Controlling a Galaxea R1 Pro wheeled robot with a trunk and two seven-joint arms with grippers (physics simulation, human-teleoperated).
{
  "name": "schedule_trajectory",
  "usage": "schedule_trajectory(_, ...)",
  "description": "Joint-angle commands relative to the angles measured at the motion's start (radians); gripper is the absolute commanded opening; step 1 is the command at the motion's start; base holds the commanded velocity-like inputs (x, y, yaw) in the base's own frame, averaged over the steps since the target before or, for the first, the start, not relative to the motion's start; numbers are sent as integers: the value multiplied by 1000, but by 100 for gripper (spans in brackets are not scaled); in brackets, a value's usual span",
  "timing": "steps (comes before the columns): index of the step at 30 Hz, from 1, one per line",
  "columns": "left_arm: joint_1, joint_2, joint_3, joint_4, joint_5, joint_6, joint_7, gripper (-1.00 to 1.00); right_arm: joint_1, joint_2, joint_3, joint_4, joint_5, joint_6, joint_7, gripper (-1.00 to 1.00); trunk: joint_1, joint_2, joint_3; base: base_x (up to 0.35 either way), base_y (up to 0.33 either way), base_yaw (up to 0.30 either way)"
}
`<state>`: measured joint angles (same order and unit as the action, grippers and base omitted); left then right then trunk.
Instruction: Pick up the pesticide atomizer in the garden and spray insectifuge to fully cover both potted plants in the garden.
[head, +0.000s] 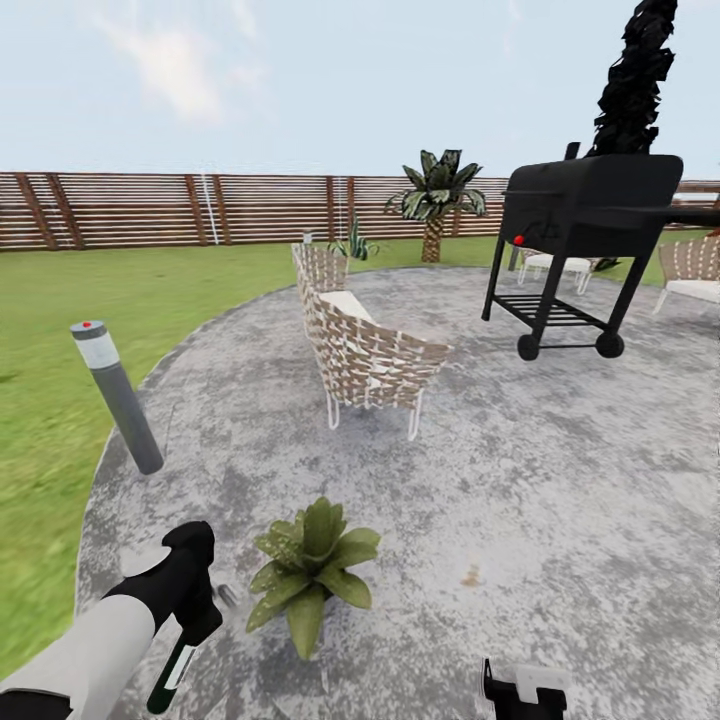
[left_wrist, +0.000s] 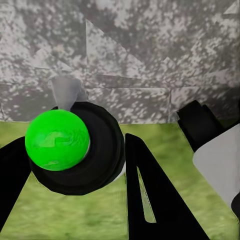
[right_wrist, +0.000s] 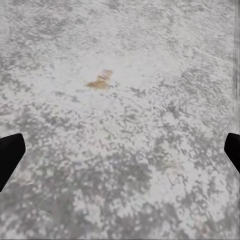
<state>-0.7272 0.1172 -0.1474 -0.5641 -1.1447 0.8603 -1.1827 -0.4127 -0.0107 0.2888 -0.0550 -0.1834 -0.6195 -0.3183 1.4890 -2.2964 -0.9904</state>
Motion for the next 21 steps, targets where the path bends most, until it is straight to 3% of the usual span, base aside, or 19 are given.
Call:
schedule_trajectory(1, 0, 1, -4, -2, -6, 6, -10, -100, 0, 0, 9, 0, -8, -2, -2, 100, 0, 0, -1, -89, -273, 1)
schedule_trajectory(4, -1, 1, -4, -2, -7, 6, -9, -100, 0, 0, 9, 0, -8, -2, -2, 100, 0, 0, -1, -54, -117, 58)
schedule_trajectory(10, -1, 1, -5, -3, -6, 6, -9, -100, -1, 1, 9, 0, -8, -2, -2, 100, 0, 0, -1, 5, -14, 248)
schedule_trajectory(21, -1, 2, -4, -29, -6, 6, -9, -100, 0, -4, 9, 0, -7, -2, -2, 100, 0, 0, -1, 192, -189, 22)
